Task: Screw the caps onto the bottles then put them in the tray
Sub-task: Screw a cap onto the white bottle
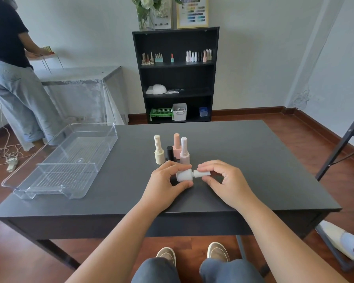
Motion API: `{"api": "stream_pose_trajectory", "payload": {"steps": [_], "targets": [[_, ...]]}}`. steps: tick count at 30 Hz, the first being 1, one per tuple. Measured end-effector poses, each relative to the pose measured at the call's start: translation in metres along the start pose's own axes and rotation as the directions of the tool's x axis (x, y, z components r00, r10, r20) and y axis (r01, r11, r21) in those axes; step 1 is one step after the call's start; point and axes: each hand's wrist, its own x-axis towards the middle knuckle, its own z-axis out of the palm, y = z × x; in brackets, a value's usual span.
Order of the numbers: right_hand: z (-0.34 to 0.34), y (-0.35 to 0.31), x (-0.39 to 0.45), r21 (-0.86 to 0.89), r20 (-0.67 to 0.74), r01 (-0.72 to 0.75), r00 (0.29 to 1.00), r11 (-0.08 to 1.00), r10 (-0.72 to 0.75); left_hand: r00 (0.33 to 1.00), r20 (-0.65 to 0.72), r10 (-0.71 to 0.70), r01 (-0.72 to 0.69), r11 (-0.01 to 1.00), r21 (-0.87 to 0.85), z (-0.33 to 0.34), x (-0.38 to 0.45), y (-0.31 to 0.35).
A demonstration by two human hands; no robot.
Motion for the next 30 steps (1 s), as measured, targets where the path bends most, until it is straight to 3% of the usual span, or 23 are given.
{"api": "stream_pose_trajectory", "payload": {"steps": [6, 13, 19, 21, 30], "targets": [[0.001, 0.003, 0.001, -0.036, 0.001, 0.019, 1.0, 0.999, -0.019, 1.0, -0.01, 0.017, -0.016, 1.0, 0.006, -0.001, 0.0, 0.002], [0.003, 0.004, 0.003, 0.165, 0.059, -0.18, 0.983, 0.97, 0.173, 0.998, -0.019, 0.066, -0.065, 0.997, 0.03, -0.002, -0.001, 0.004], [0.002, 0.007, 0.002, 0.05, -0.006, 0.045, 0.999, 0.998, -0.045, 0.998, -0.039, 0.05, -0.049, 0.998, 0.029, -0.003, 0.0, 0.003], [0.002, 0.01, 0.002, 0.073, -0.004, 0.054, 0.999, 0.996, -0.054, 0.998, -0.036, 0.05, -0.049, 0.998, 0.032, -0.002, 0.0, 0.004], [0.004, 0.007, 0.003, 0.181, -0.038, -0.142, 0.988, 0.973, 0.151, 0.997, -0.025, 0.071, -0.07, 0.997, 0.037, -0.001, 0.0, 0.003]]}}
